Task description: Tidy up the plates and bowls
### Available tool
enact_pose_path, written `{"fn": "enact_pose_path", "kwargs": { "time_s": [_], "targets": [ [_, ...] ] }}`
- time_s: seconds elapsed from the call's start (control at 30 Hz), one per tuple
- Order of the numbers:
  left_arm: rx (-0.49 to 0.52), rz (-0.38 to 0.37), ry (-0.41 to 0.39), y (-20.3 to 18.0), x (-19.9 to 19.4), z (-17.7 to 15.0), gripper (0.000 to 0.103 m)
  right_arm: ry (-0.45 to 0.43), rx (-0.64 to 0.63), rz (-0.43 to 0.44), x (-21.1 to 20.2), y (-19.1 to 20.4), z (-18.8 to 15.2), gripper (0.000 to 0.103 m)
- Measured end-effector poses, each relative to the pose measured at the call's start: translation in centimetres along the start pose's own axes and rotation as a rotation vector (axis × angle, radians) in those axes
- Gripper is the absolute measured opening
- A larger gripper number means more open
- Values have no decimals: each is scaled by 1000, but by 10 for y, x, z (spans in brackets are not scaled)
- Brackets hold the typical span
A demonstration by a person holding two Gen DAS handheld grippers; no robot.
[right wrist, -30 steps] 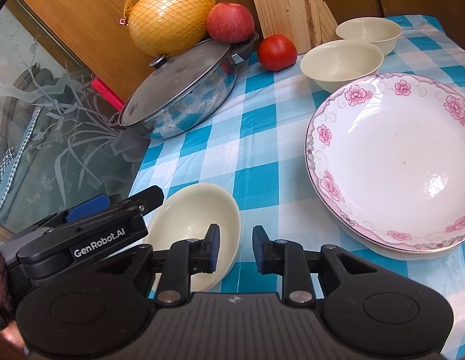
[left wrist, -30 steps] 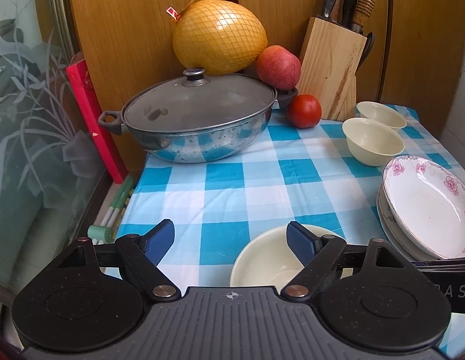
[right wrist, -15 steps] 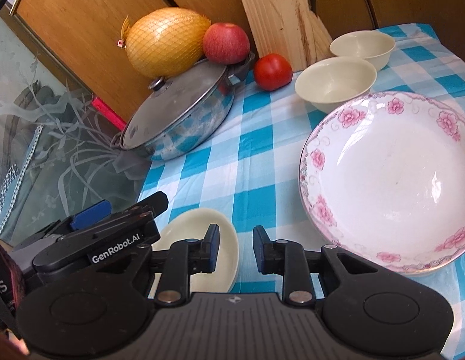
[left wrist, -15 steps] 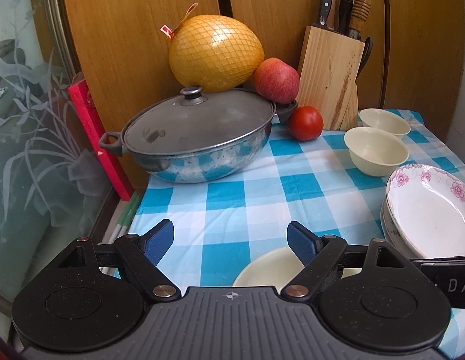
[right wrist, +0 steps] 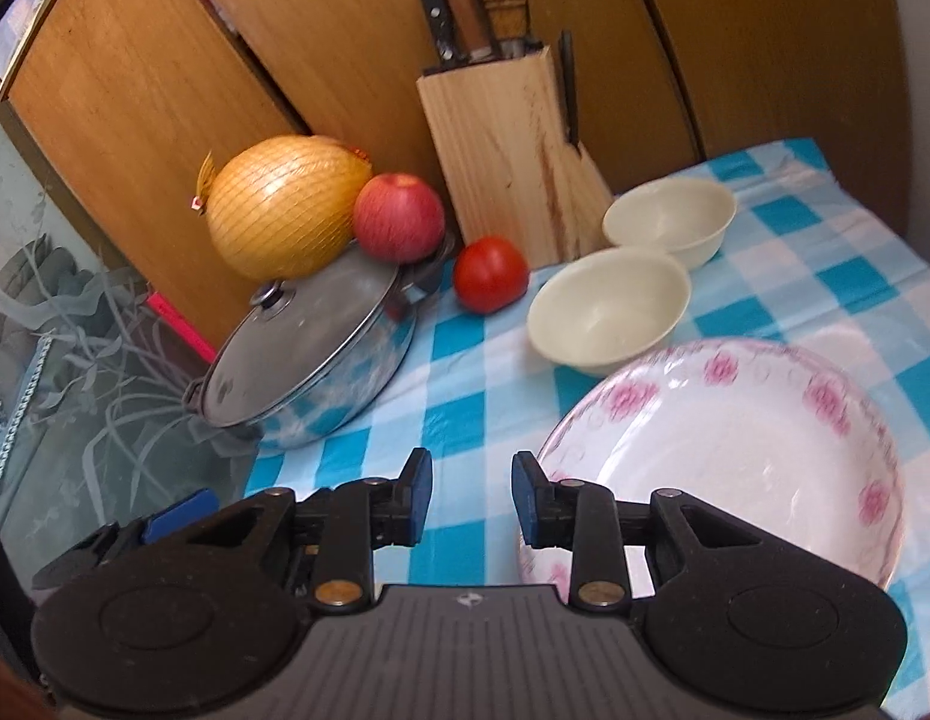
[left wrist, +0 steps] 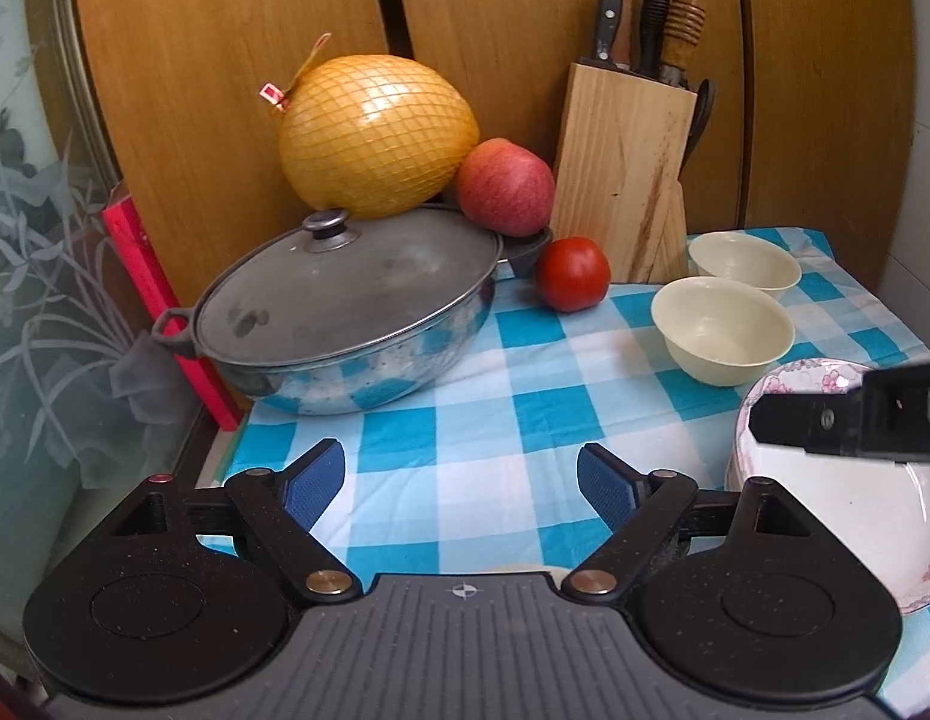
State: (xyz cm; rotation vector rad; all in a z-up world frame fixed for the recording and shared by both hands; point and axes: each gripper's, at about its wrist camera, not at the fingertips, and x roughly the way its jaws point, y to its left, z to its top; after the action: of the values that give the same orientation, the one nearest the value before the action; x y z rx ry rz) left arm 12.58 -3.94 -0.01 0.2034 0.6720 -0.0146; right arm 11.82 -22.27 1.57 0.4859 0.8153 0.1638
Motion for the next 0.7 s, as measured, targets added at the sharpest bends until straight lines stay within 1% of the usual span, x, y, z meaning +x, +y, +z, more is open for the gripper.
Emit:
{"fn": "enact_pose_path", "kwargs": {
  "time_s": [0.3,0.53,0.7],
  "targets": [
    [22,-10,-18,-17,14,18,92,-49,-28,-79,8,-16,26,28],
    [38,-30,-2,-30,35,29,92,-50,-47,-148,27,-30,42,28],
    [37,-37,-2,-35,47,40,92,-49,-30,-166,38,-42,52,29]
  ]
}}
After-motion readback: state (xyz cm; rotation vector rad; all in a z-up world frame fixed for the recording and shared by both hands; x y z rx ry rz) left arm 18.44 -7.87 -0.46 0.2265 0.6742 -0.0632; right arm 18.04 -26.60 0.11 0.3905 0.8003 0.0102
